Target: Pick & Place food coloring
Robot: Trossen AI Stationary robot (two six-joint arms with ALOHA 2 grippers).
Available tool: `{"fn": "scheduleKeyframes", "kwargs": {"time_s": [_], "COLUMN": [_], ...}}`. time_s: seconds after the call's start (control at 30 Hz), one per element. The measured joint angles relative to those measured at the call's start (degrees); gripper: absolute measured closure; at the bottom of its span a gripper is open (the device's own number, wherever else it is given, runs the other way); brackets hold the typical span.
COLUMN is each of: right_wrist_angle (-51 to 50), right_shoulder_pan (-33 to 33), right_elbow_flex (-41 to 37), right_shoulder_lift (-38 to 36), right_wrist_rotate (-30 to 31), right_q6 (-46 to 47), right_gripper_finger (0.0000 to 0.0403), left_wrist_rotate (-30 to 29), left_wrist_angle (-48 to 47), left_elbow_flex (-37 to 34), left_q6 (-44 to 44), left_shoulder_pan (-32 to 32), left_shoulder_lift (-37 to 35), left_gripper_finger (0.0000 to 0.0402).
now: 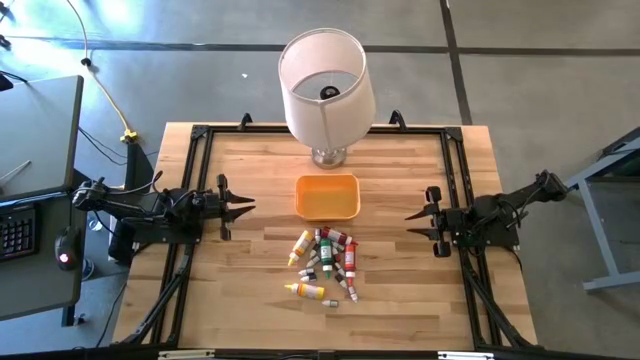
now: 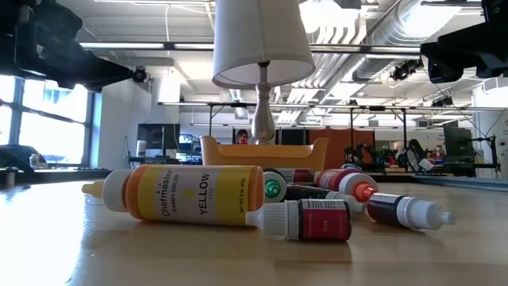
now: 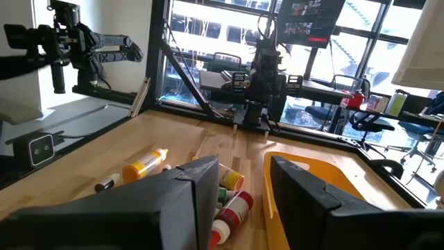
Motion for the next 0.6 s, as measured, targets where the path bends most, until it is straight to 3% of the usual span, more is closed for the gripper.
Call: {"fn": "scheduleKeyframes", "kwargs": {"time_s": [0.6], "right_wrist_angle": [1.4], "right_shoulder_pan": [0.0], "right_elbow_flex": [0.0], "right_shoulder_lift": [0.0], "right_wrist_rotate": [-0.1], "right_q6": [-1.9], "right_gripper_finger": [0.0279], "left_wrist_rotate": [0.1], "left_wrist_angle": [0.0], "left_elbow_flex": [0.0], "left_q6": [-0.1], "left_shoulder_pan": [0.0], "left_shoulder_lift": [0.0], "left_gripper_finger": [0.0328]}}
